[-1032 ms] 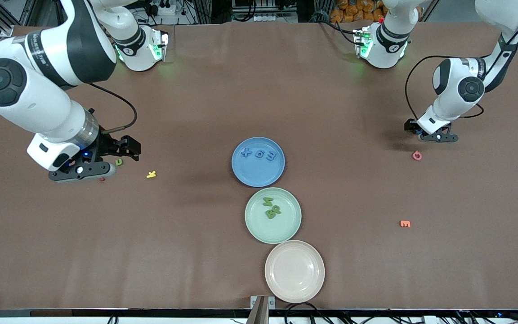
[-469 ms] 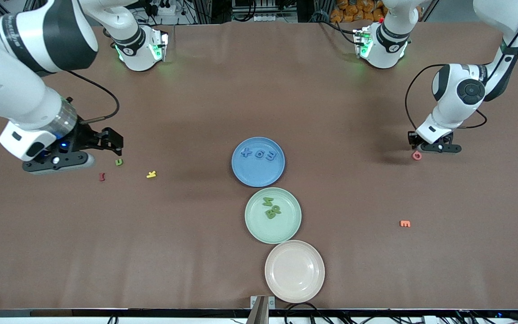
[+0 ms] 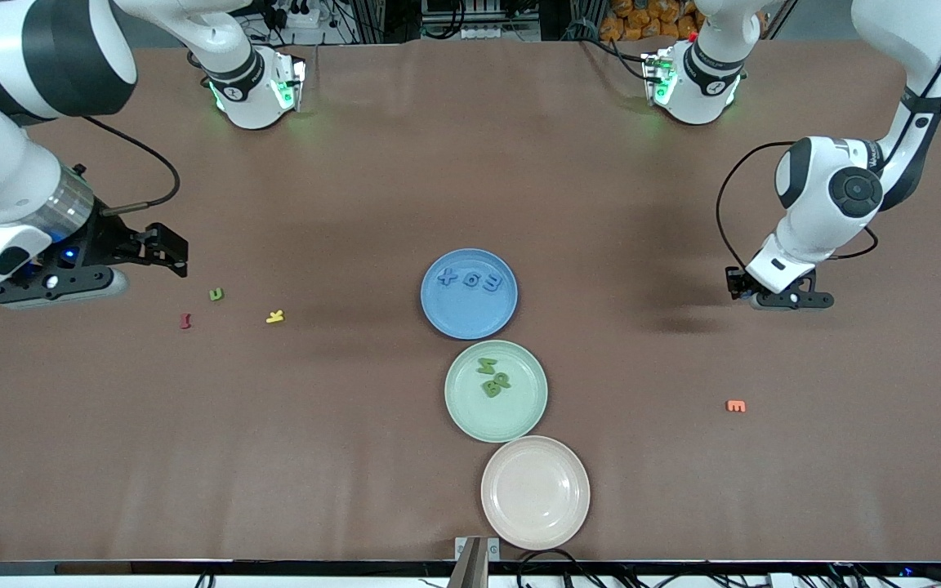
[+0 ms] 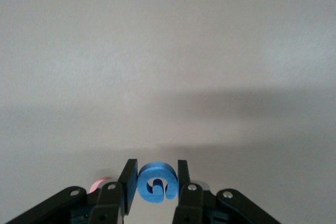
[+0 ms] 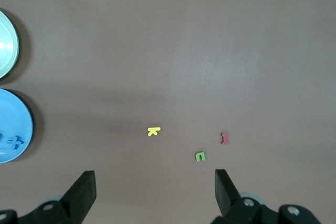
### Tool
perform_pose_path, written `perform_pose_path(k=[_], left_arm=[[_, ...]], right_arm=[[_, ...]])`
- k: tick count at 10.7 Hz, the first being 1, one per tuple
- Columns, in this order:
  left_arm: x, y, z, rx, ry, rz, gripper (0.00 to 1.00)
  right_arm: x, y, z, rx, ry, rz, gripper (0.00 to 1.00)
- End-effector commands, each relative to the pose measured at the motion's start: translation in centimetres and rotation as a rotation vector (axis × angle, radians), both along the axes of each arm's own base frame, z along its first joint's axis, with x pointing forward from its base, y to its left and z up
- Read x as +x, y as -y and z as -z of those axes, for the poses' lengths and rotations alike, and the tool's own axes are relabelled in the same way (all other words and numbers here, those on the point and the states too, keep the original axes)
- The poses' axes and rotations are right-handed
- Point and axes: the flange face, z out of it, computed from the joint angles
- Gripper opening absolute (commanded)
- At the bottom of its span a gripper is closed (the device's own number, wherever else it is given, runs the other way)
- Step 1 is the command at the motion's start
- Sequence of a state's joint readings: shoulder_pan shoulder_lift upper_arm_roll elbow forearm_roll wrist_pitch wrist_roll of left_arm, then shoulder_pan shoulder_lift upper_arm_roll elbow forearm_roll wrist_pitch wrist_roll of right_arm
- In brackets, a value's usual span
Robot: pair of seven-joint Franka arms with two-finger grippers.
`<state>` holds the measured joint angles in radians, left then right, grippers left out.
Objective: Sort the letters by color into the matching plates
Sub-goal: 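Carry the blue c to the blue plate with the left gripper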
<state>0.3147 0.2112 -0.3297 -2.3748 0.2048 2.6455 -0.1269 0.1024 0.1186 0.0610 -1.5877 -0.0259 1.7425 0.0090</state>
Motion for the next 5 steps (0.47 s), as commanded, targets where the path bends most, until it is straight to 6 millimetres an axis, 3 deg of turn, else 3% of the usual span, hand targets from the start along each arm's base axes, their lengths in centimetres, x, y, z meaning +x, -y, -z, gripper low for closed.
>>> perform_pose_path(k=[1,5], left_arm=[[3.5,4.5,-0.9,-0.072,0.008,-0.099,0.0],[6.9,11.7,-2.1,-0.118,0.01,-0.192,0.0]], right_arm=[[-1.2,1.5,-1.0,-0.004,-0.002,0.001,1.0],[-1.2,3.1,-1.4,-0.003,-0.011,-0.006,1.0]])
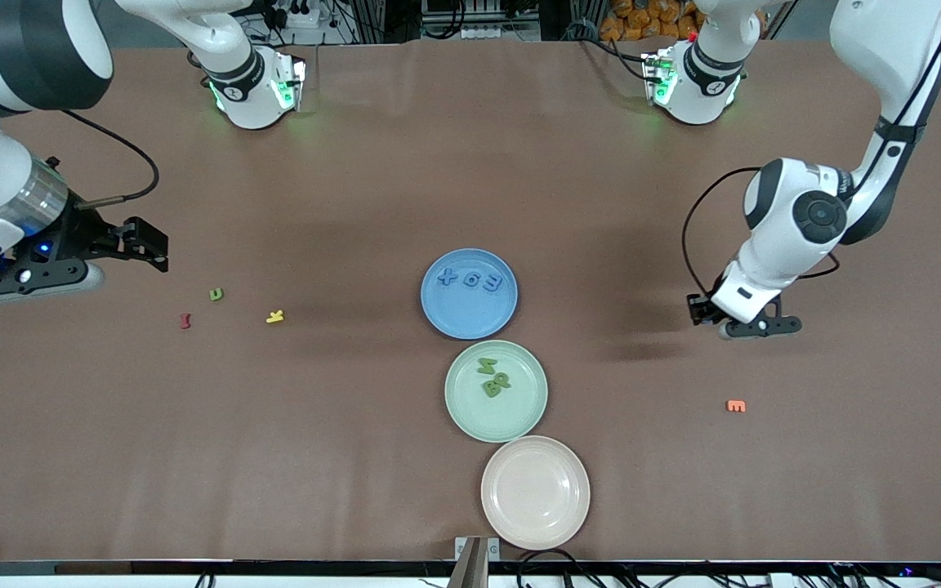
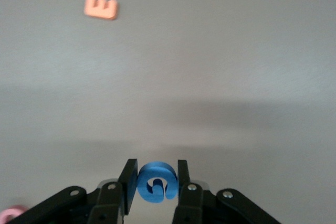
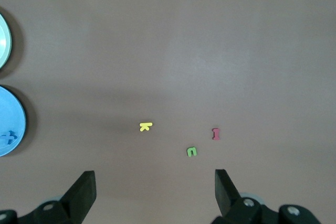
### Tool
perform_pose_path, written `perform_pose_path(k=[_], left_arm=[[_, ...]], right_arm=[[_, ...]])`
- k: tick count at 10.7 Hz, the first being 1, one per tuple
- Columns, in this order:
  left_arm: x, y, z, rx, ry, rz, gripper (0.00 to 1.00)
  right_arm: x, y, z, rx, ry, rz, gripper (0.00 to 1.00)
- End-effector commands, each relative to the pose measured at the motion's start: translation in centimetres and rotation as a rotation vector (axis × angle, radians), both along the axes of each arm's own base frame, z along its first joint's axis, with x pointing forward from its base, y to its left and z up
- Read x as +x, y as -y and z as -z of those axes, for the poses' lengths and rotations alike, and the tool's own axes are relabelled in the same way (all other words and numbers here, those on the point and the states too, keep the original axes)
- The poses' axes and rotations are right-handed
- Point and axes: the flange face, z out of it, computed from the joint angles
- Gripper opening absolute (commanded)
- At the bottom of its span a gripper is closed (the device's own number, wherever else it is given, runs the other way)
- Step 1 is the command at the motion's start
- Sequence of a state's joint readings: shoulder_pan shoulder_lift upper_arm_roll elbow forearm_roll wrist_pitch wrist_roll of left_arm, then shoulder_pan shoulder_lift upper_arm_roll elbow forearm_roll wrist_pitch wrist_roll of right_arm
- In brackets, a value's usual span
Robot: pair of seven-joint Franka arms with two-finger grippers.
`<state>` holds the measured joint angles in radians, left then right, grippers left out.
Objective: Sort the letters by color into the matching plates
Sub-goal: 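Carry the blue c to the blue plate with the left gripper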
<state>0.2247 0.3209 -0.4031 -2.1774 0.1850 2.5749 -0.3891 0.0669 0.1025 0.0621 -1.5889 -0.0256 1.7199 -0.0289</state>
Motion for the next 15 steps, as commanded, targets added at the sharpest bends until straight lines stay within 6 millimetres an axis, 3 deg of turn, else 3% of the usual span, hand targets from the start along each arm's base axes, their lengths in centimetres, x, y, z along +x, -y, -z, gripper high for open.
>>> perform_pose_path(k=[1,3,5,9,12,13,15], left_arm=[[2.4,4.7,-0.8,-0.048,-0.003,-0.068,0.0],[2.3,8.2,-1.7,-0.075,0.006,-0.093,0.0],[1.1,14.6,-3.2,-0.135,0.004,-0.122,0.0],[-4.5,26.3,-3.5,-0.175,-0.035,-0.182,0.0],[-7.1,33.5,-3.2,-0.218,-0.063,-0.211,0.0],[-8.0,35.7,-3.3,-0.233,-0.069,-0.237,0.0],[-8.8,37.9,-3.4,-0.248,-0.077,-0.259,0.0]], right_arm=[[-0.9,1.4,-0.6,0.002,-0.006,0.005,1.0],[-1.3,1.8,-1.5,0.002,-0.003,0.013,1.0],[-1.6,1.0,-2.1,0.003,0.005,0.001,1.0],[-2.6,1.3,-4.3,0.004,0.045,0.007,1.0],[-3.0,1.5,-5.0,0.003,0.057,0.009,1.0],[-3.0,1.4,-5.1,0.003,0.052,0.006,1.0],[-3.7,2.7,-5.8,-0.001,0.043,0.032,1.0]])
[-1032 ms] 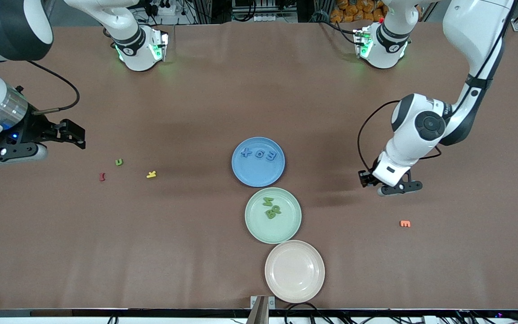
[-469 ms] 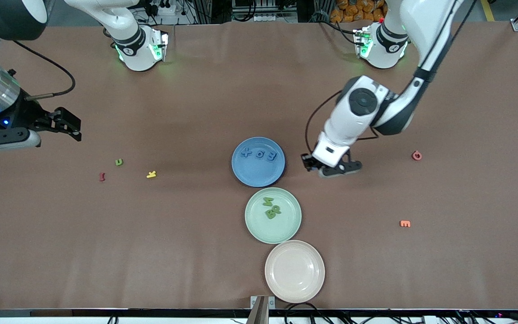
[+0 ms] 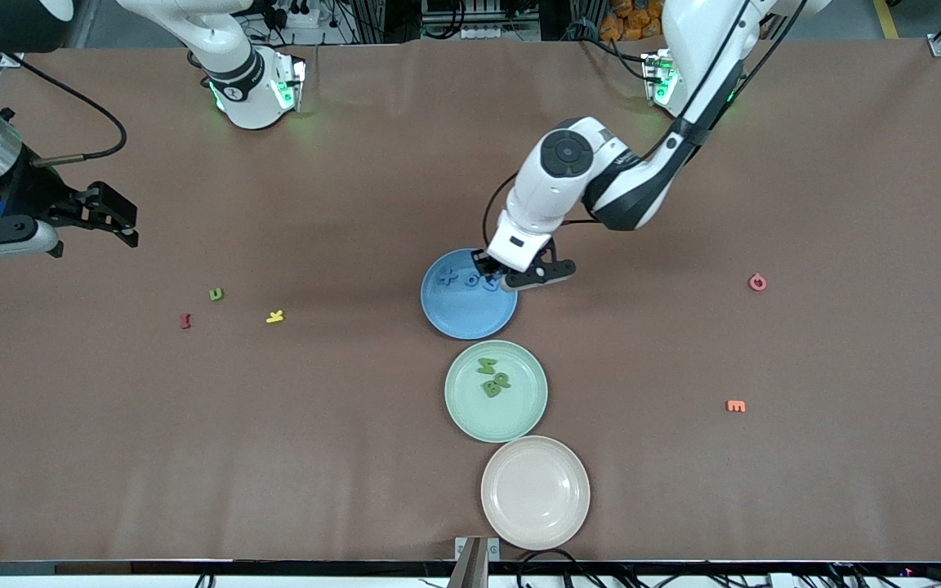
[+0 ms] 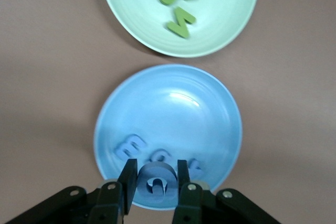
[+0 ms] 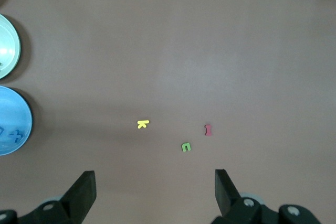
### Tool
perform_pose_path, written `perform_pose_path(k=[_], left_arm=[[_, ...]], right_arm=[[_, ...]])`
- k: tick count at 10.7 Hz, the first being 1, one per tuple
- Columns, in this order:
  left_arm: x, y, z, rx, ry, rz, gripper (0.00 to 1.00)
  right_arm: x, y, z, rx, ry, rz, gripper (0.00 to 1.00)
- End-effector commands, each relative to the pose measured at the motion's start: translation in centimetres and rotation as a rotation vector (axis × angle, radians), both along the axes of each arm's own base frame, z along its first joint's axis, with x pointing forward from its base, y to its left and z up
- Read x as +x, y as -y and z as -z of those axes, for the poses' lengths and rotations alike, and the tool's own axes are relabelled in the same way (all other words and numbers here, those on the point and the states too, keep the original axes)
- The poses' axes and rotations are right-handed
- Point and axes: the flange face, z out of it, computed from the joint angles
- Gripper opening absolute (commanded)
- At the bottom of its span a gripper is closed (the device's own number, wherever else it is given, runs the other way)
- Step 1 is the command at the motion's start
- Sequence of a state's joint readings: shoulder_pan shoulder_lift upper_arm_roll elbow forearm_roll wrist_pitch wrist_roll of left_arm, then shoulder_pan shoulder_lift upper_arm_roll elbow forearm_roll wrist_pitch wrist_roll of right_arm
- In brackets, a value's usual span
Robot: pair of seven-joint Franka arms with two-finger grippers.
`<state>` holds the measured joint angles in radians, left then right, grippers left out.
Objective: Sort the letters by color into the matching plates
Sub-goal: 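Carry the blue c to the blue plate with the left gripper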
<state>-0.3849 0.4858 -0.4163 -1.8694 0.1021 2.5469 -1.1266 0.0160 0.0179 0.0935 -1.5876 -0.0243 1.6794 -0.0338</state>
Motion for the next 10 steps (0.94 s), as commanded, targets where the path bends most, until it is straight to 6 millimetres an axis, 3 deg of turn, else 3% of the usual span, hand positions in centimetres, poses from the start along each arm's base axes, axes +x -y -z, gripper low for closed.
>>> perform_pose_path(k=[1,2,6,10], left_arm=[[-0.2,2.7,0.2,-0.016,-0.032,-0.082,0.4],[0.3,2.2,0.3,0.007,-0.005,-0.071,0.99],[2.7,-0.1,-0.8,0.026,0.043,-0.106,1.0],[8.8,-8.1,-3.0,0.165,0.119,-0.126,1.0]], right_arm=[[-1.3,2.1,-1.5,-0.002,0.004,0.029,1.0],[-1.3,2.8,-1.5,-0.002,0.003,0.041,1.0],[-1.3,3.9,-1.3,-0.003,-0.007,0.058,1.0],[-1.2,3.7,-1.1,-0.003,-0.011,0.054,1.0]])
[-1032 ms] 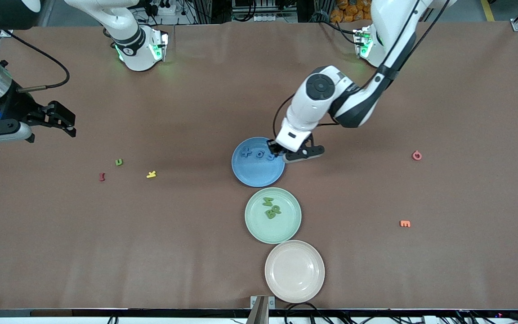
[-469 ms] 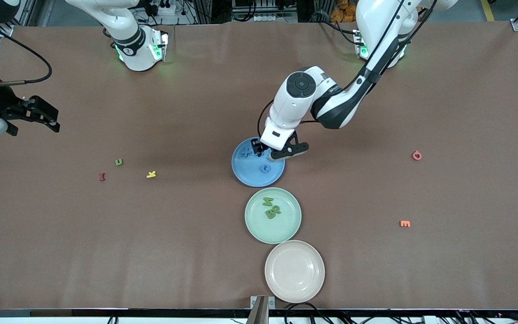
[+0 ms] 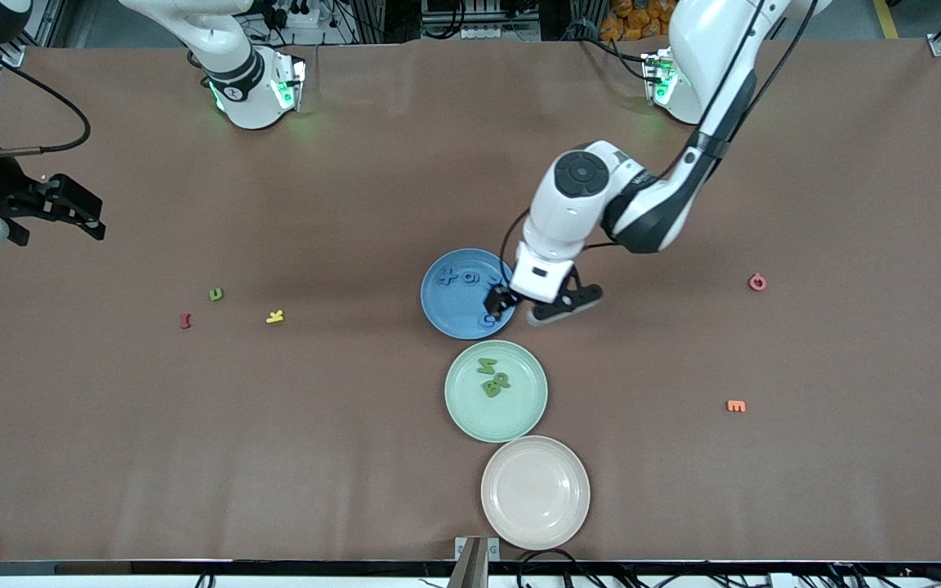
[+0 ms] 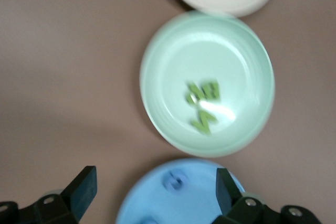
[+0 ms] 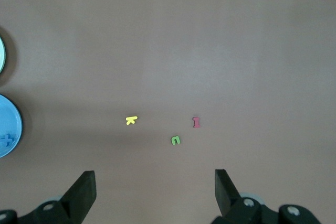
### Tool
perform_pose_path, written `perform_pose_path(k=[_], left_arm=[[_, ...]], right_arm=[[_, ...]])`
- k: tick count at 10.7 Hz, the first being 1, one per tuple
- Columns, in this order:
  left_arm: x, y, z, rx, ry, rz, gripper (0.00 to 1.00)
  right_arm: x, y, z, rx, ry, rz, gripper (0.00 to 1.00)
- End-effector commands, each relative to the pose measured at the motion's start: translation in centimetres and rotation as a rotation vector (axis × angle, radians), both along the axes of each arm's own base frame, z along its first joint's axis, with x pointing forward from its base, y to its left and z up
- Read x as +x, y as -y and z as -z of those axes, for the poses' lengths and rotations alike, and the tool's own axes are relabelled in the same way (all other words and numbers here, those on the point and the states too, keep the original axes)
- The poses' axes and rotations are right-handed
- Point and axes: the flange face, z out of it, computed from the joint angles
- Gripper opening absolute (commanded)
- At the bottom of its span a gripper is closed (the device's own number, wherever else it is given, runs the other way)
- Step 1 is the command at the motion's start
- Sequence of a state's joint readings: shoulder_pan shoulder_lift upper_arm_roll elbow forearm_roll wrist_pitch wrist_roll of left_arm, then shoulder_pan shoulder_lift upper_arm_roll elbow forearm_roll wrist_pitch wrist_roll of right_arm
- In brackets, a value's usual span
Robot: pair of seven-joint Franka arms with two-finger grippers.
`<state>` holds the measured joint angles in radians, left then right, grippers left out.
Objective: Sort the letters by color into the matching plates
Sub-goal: 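Release the c onto the blue plate and withdraw the left gripper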
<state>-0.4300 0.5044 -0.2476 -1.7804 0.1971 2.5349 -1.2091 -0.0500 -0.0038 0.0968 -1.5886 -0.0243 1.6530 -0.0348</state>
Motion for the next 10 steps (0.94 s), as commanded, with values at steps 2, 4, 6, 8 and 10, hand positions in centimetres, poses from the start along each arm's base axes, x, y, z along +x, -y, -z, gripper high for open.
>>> perform_pose_path(k=[2,4,6,8,10], left_arm=[[5.6,-9.1,-3.3,0.184,-0.073,0.09,1.0],[7.5,-13.7,-3.5,0.19,-0.13,0.159,1.0],[8.8,-17.9,-4.6,0.206,-0.139,0.198,1.0],[9.7,-22.1,-6.0,0.202,-0.155,0.253,1.0],[10.2,-26.2,-6.9,0.197,-0.182,0.344,1.0]], right_arm=[[-0.5,0.1,0.2,0.0,-0.01,-0.01,1.0],[-0.6,0.1,1.5,-0.001,-0.038,-0.013,1.0],[-1.1,0.3,5.0,-0.004,-0.102,-0.016,1.0],[-1.6,0.5,8.3,-0.006,-0.16,-0.039,1.0],[-2.2,1.2,11.8,-0.005,-0.186,-0.099,1.0]])
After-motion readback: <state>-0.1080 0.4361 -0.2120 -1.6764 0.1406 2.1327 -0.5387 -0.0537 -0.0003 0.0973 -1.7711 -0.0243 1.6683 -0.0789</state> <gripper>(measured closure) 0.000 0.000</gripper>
